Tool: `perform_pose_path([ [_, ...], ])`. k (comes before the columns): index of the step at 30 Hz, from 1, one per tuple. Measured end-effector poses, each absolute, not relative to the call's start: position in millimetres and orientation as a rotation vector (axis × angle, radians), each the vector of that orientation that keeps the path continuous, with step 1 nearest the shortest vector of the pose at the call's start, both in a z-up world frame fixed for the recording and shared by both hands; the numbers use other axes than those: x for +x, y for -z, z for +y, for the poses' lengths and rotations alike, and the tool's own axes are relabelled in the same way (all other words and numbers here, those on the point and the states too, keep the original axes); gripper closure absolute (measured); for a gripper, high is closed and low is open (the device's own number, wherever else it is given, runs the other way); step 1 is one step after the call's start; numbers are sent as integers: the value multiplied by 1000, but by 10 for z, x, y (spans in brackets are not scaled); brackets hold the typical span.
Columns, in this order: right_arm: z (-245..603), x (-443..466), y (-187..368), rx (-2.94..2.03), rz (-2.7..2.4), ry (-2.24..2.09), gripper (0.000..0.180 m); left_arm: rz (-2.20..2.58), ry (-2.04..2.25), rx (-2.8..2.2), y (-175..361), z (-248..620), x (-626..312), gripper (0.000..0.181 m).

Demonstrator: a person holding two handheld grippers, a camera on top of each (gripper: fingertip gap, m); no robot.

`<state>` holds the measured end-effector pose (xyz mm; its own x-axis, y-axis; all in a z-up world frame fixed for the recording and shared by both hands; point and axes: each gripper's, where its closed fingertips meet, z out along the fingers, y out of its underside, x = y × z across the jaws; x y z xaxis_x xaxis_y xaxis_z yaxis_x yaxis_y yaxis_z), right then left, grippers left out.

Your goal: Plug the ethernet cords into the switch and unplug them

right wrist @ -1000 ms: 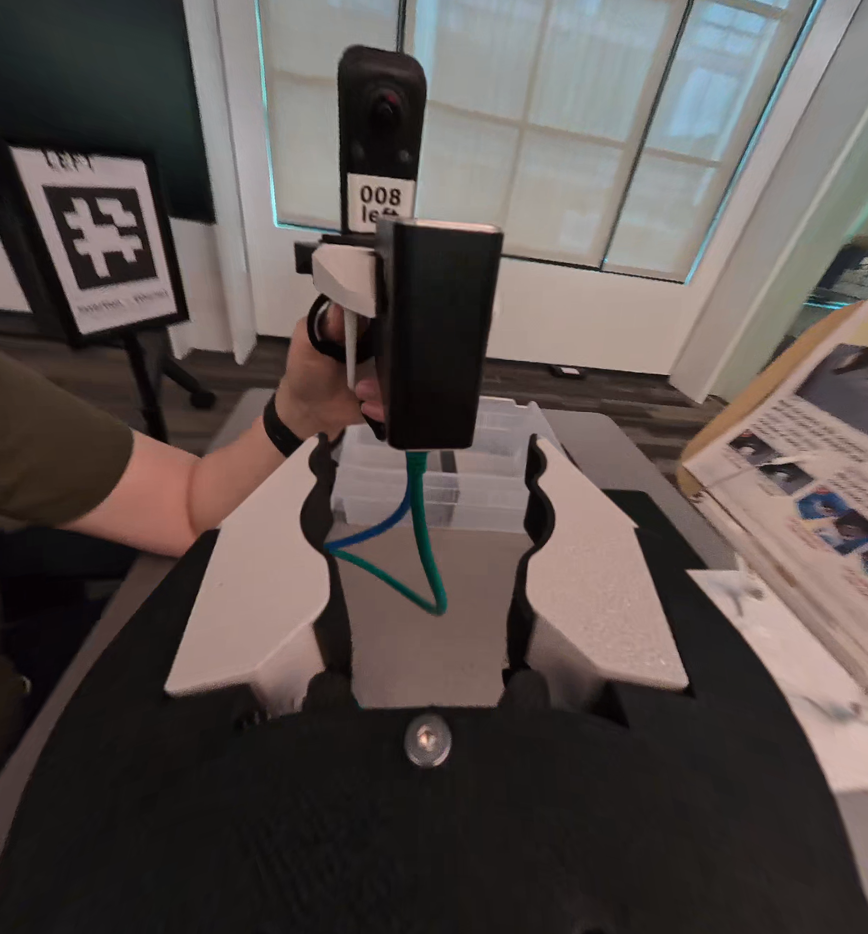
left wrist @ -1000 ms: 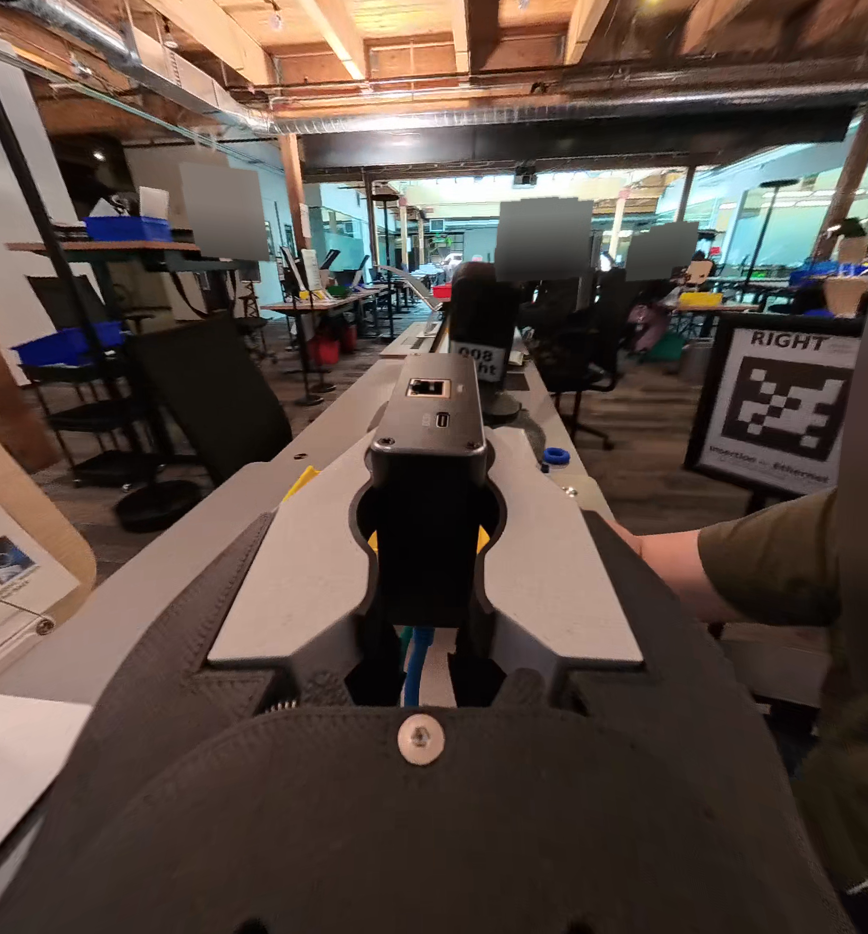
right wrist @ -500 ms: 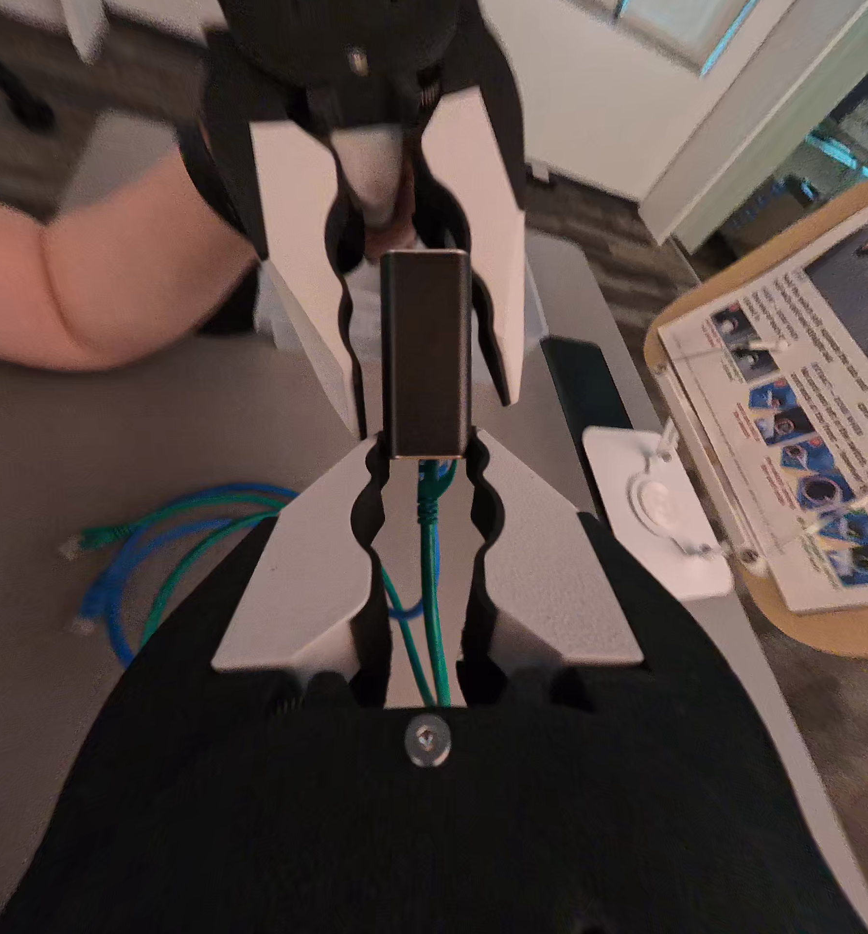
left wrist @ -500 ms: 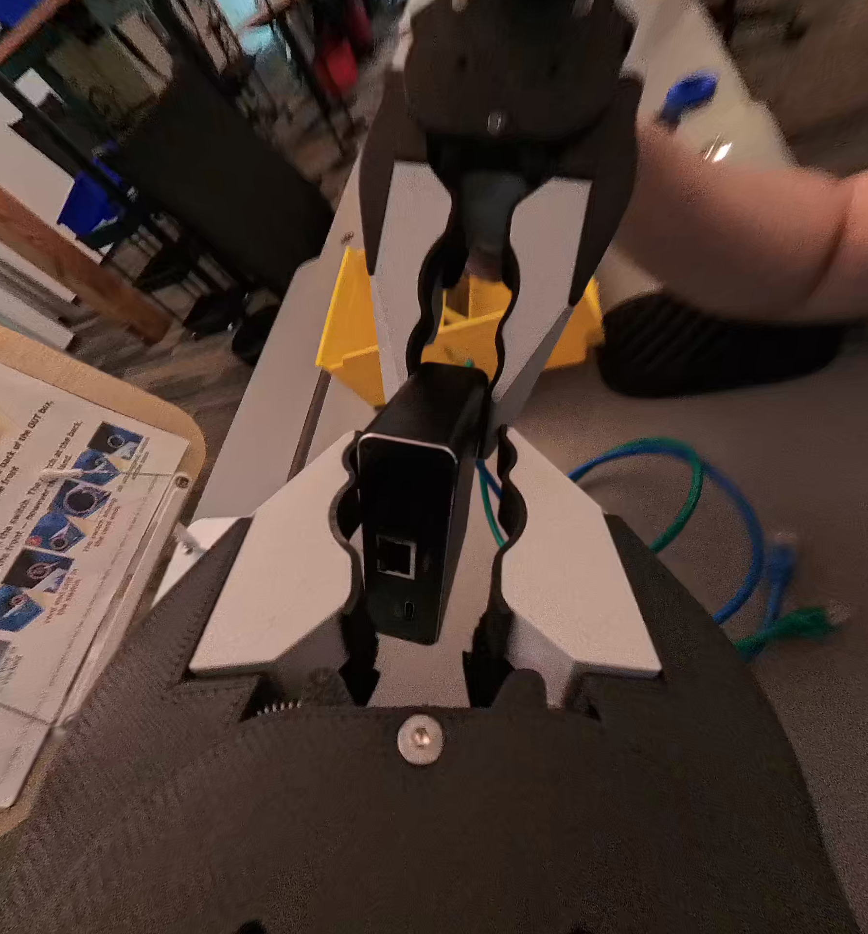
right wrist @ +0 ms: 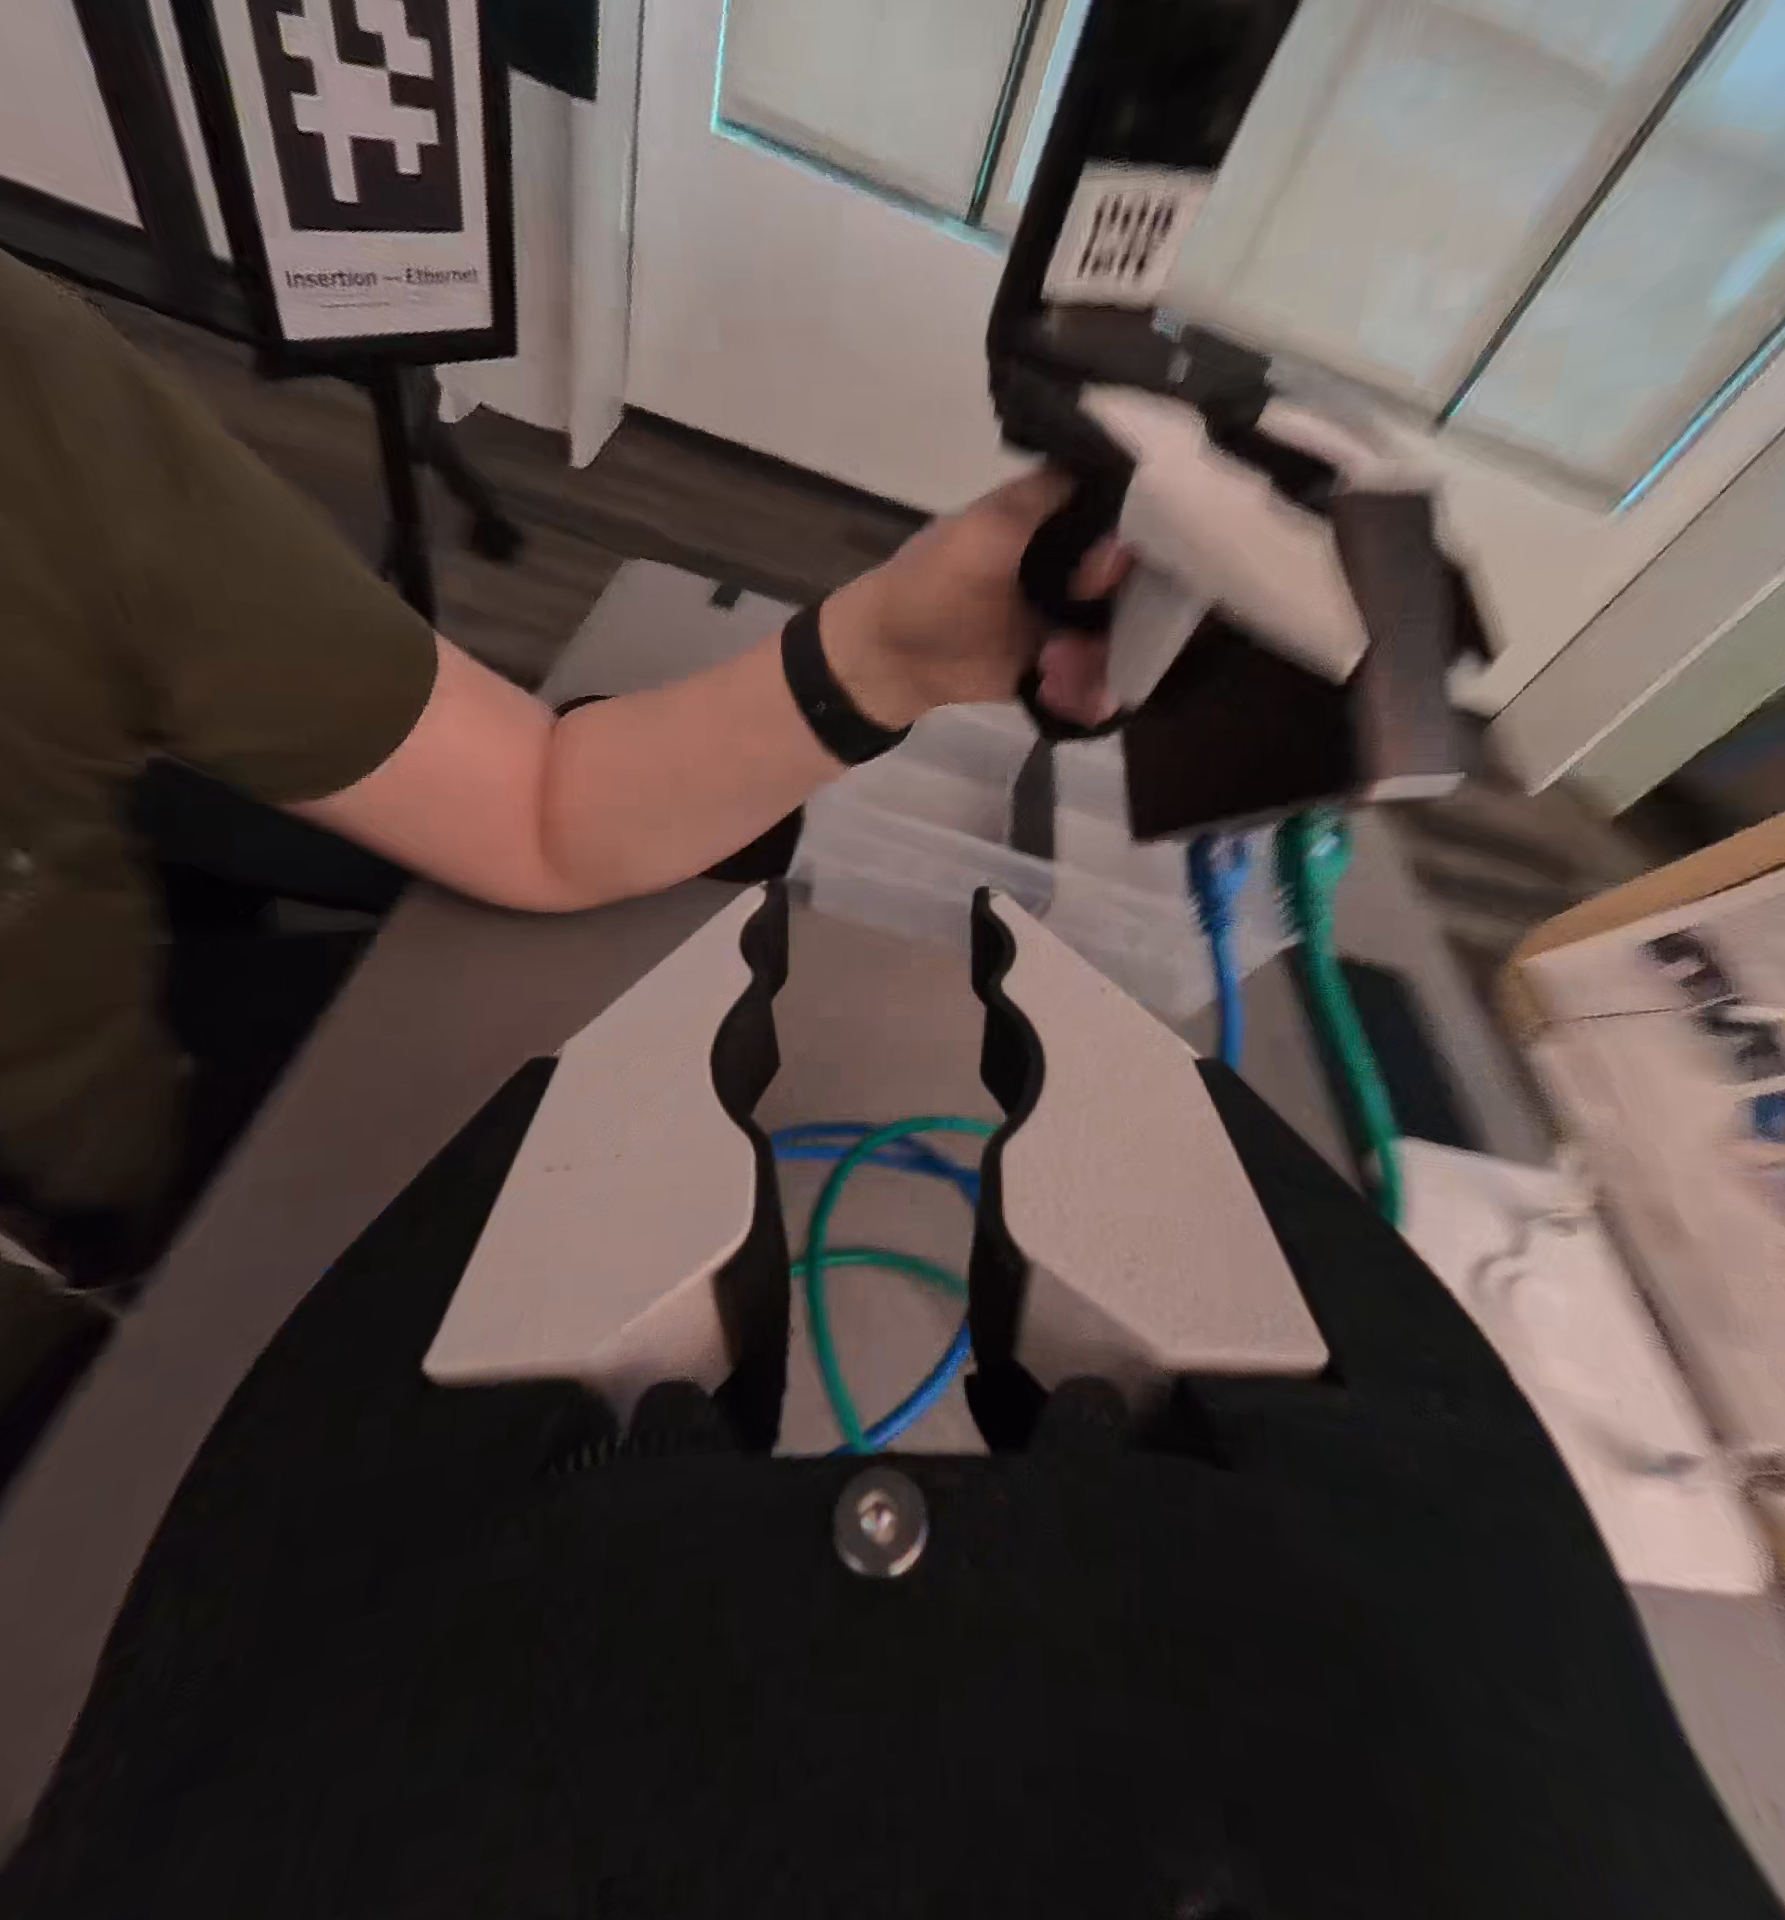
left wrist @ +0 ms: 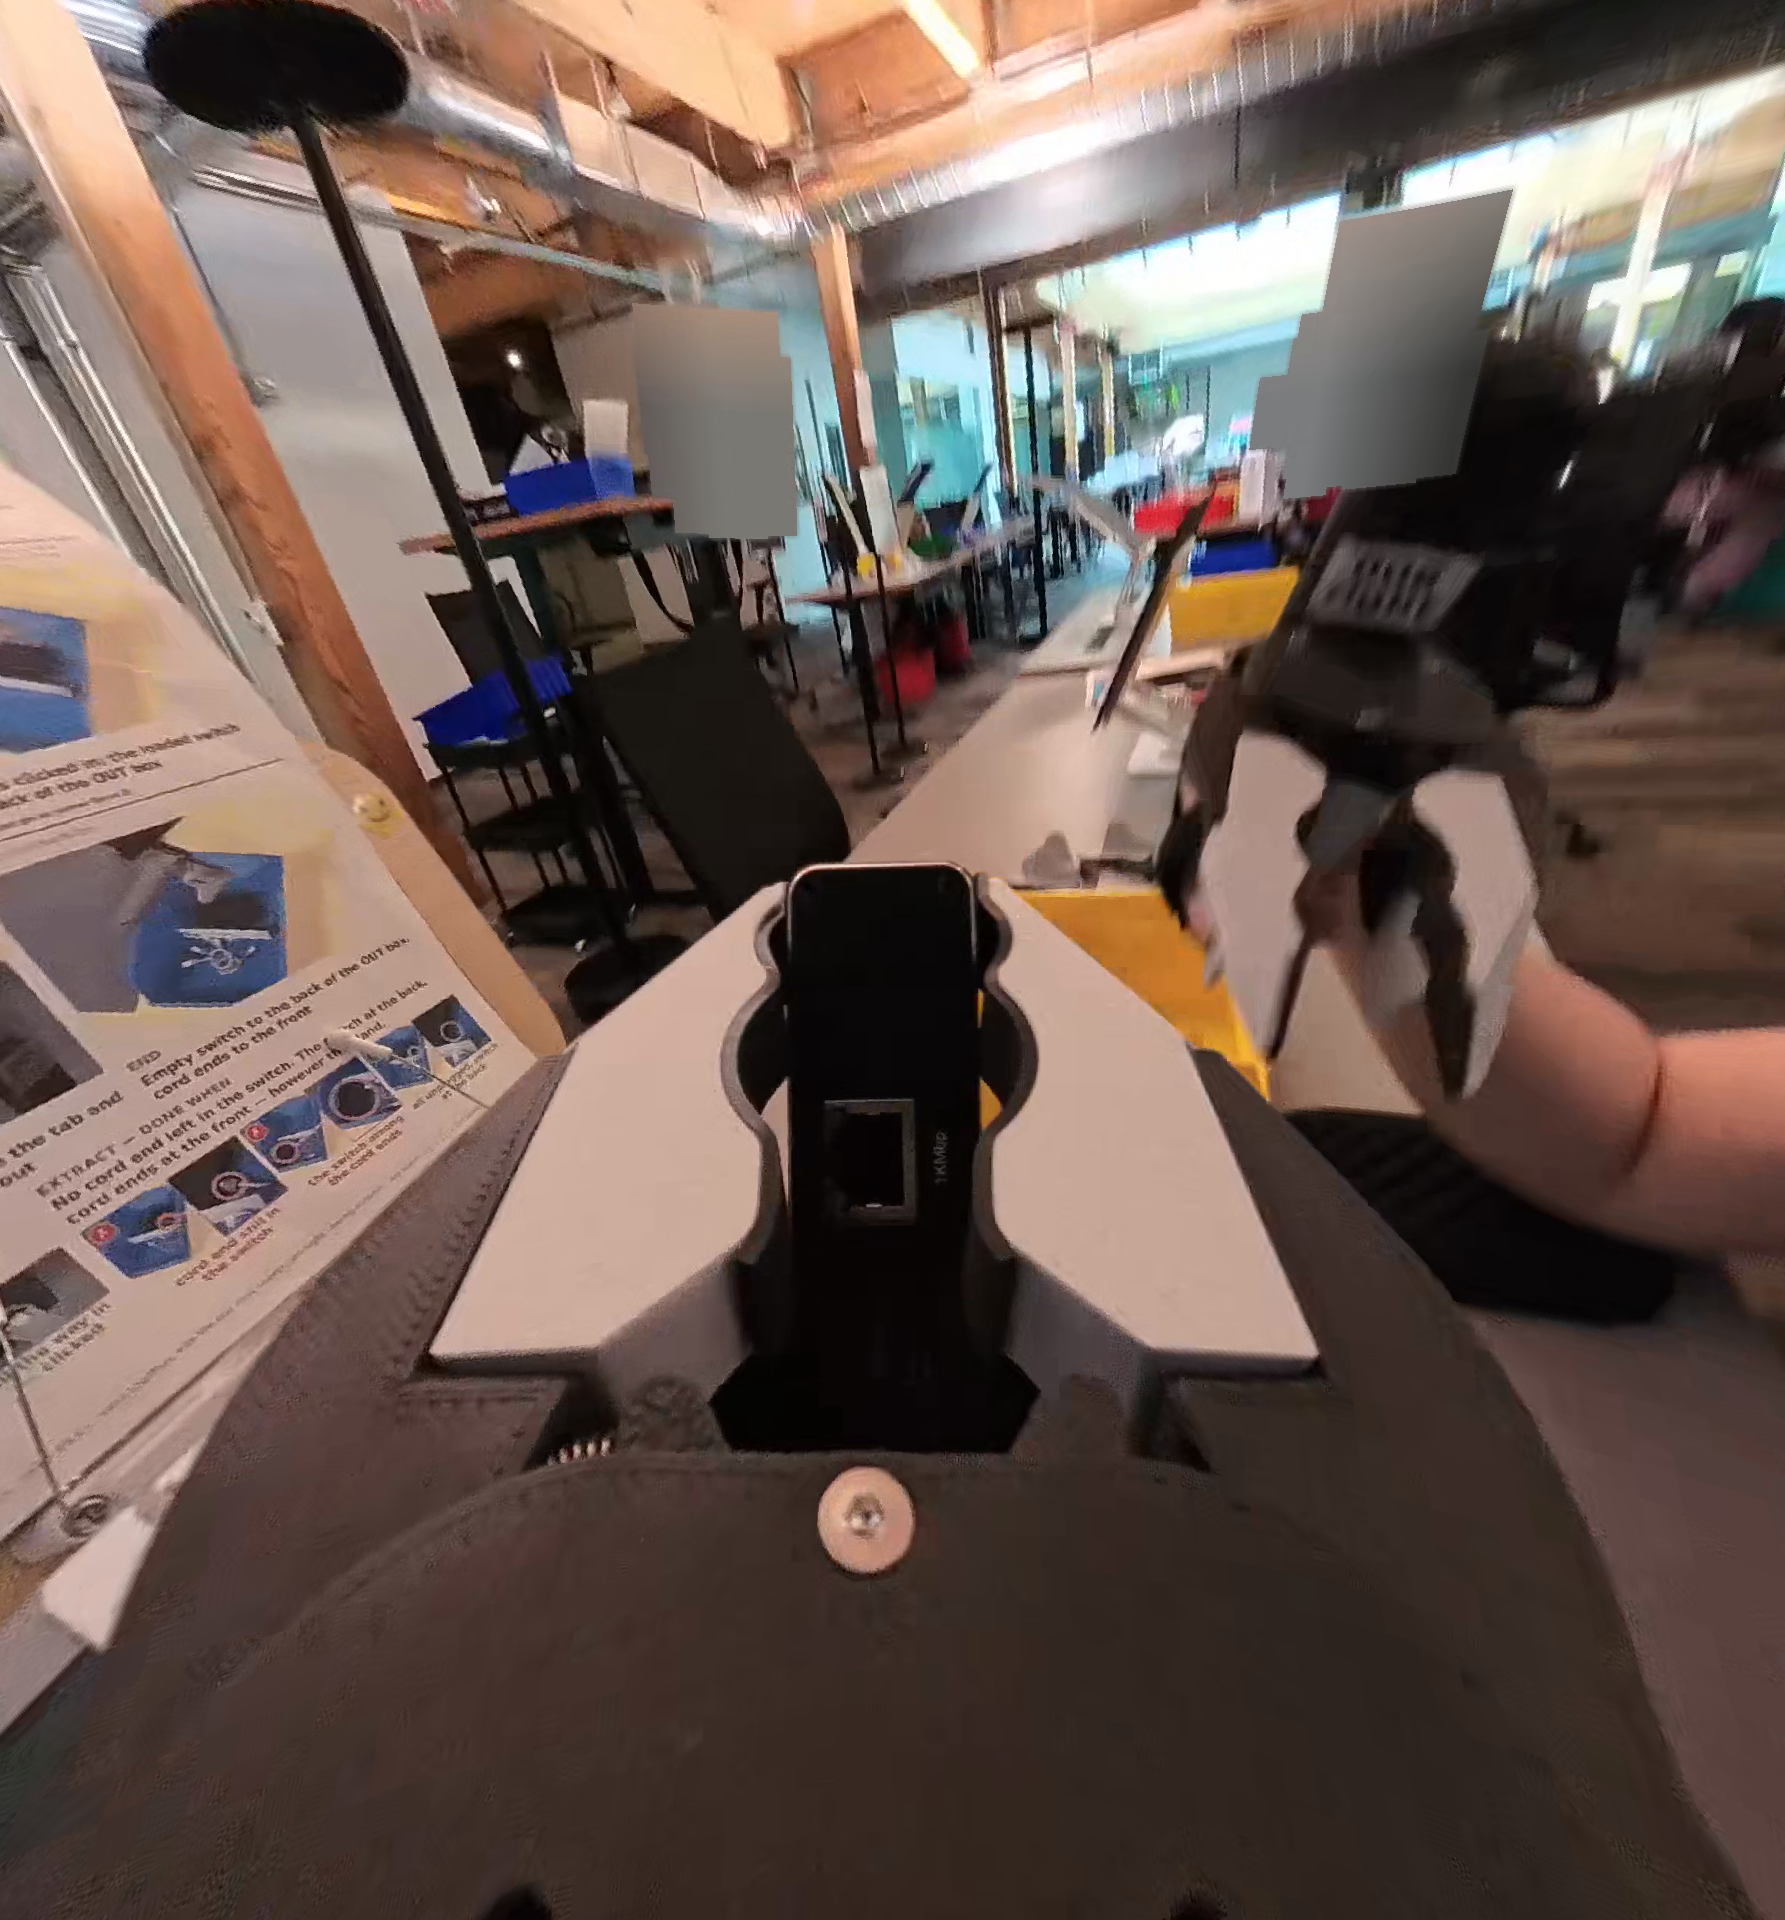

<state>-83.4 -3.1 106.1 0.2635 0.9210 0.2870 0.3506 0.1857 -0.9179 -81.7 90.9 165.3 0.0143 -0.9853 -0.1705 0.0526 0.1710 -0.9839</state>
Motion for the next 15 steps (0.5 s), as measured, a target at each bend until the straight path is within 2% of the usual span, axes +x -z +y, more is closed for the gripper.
perform_pose_path([
  [8, 666, -1326, -539, -1772, -851, -1075, 139, 1062, 1235, -1048, -1872, 940, -912, 150],
  [10, 806, -1338, -612, -1696, -733, -1106, 137, 1062, 1245, -1040, -1871, 897, -861, 150],
  [13, 807, -1363, -780, -1541, -709, -1147, 119, 1064, 1241, -1026, -1852, 832, -750, 150],
  [15, 787, -1351, -870, -1450, -720, -1152, 116, 1063, 1237, -1014, -1842, 798, -691, 150],
])
